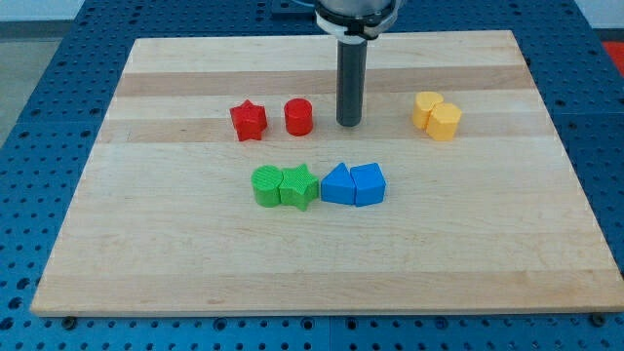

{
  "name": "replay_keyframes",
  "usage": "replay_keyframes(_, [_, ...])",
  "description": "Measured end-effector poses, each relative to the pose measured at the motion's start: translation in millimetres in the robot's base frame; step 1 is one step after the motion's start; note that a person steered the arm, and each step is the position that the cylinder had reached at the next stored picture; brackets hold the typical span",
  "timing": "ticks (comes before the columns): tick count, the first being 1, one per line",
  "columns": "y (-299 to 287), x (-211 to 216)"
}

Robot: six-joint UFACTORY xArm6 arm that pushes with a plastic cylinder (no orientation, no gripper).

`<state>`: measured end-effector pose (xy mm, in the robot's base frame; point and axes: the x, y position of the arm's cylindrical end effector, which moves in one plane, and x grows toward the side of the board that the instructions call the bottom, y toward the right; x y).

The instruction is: Slide red circle towards red star

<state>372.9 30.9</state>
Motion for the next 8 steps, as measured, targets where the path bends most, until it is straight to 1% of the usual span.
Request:
replay_keyframes(4, [-0.1, -6.3])
replay_keyframes(6, [-0.1, -23.7])
replay_keyframes(8, [-11.6, -21.2])
